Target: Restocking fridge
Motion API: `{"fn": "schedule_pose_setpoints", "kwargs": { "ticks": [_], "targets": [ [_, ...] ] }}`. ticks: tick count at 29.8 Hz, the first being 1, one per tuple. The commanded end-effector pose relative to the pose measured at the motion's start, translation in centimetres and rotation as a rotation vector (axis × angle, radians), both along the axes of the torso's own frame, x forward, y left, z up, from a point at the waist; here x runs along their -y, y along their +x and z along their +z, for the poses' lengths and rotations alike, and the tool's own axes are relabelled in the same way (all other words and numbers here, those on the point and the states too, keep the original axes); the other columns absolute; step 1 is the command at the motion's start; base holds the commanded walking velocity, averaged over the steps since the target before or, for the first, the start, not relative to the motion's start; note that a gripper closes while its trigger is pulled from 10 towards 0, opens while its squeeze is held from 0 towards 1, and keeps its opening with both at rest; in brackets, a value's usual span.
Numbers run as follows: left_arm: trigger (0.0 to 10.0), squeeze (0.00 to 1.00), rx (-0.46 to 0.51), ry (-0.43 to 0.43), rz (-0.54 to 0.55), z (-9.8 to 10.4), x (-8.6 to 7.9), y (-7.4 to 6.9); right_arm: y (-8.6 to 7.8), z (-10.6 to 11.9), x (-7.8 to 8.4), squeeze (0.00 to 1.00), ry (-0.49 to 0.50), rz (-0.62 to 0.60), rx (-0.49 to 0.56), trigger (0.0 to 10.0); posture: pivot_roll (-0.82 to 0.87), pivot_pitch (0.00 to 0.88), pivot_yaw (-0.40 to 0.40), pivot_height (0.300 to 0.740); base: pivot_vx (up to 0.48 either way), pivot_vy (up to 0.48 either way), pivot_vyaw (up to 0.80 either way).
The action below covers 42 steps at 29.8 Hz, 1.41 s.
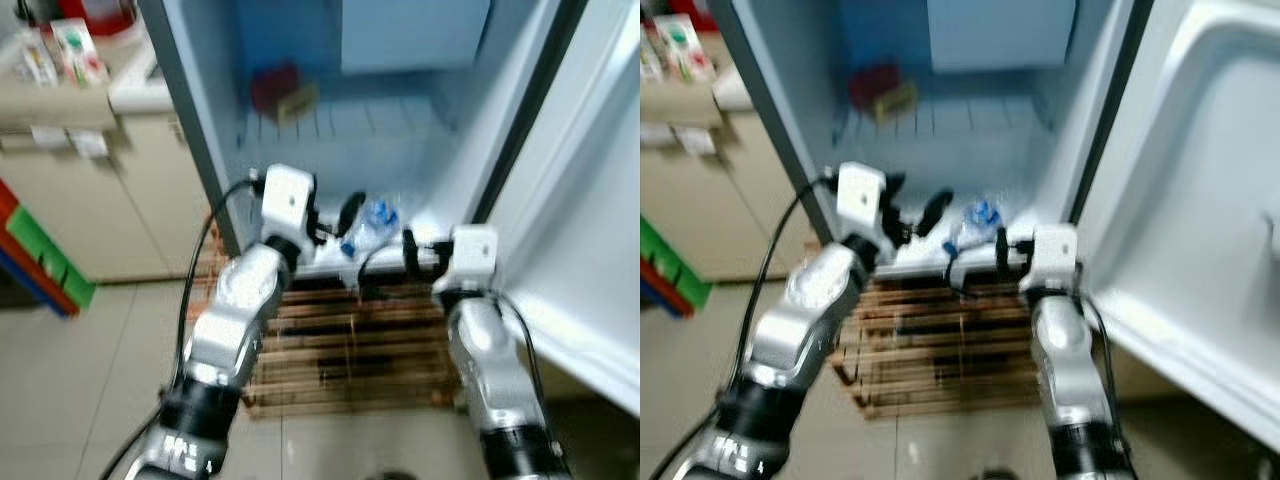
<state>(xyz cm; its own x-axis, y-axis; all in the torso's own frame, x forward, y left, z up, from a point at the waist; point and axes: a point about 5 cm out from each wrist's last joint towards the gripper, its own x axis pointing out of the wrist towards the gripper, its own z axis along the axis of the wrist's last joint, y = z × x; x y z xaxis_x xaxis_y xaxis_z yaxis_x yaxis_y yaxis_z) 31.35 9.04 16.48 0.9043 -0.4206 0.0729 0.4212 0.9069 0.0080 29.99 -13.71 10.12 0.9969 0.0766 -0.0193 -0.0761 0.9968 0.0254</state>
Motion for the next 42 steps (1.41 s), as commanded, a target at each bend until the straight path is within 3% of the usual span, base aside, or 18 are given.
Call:
{"fn": "schedule_pose_setpoints", "kwargs": {
  "ticks": [1,6,13,19,28,33,36,38,42],
  "targets": [
    [10.0,0.00,0.010,0.006,0.015,0.2,-0.2,0.0,0.0,-0.1,-0.4,0.00,-0.003,0.016,-0.015,10.0,-0.06,0.036,0.050,0.740,0.000,0.000,0.00],
    [10.0,0.00,-0.013,-0.028,0.033,0.2,-0.5,0.0,0.3,-0.8,-1.1,0.00,0.016,0.040,-0.057,10.0,-0.05,0.060,0.055,0.740,0.000,0.000,0.00],
    [10.0,0.00,-0.039,-0.026,0.031,0.1,-1.2,-0.9,1.9,-1.8,-2.3,0.00,-0.031,0.053,-0.126,10.0,-0.01,0.113,0.059,0.740,0.000,0.000,0.00],
    [10.0,0.00,-0.058,-0.017,0.064,0.3,-2.7,-2.9,3.3,-2.2,-5.1,0.00,-0.025,0.123,-0.176,10.0,0.08,0.183,0.051,0.740,0.000,0.000,0.00],
    [10.0,0.00,-0.096,-0.030,0.119,0.4,-4.2,-5.4,5.6,-1.0,-6.0,0.00,-0.009,0.088,-0.207,10.0,0.15,0.241,0.043,0.740,0.000,0.000,0.00],
    [10.0,0.00,-0.131,-0.029,0.117,0.4,-4.2,-6.4,7.0,0.3,-7.5,0.00,0.080,0.109,-0.244,10.0,0.17,0.264,0.047,0.740,0.000,0.000,0.00],
    [10.0,0.00,-0.142,-0.029,0.116,0.3,-4.2,-6.6,7.4,1.2,-8.2,0.00,0.113,0.130,-0.232,10.0,0.17,0.269,0.047,0.740,0.000,0.000,0.00],
    [10.0,0.00,-0.149,-0.028,0.115,0.3,-4.0,-6.8,8.0,3.2,-9.3,0.00,0.109,0.191,-0.142,10.0,0.18,0.274,0.047,0.740,0.000,0.000,0.00],
    [10.0,0.00,-0.152,-0.031,0.117,0.4,-3.9,-6.8,8.4,4.7,-9.7,0.00,-0.001,0.229,-0.043,10.0,0.16,0.274,0.039,0.740,0.000,0.000,0.00]
  ]
}}
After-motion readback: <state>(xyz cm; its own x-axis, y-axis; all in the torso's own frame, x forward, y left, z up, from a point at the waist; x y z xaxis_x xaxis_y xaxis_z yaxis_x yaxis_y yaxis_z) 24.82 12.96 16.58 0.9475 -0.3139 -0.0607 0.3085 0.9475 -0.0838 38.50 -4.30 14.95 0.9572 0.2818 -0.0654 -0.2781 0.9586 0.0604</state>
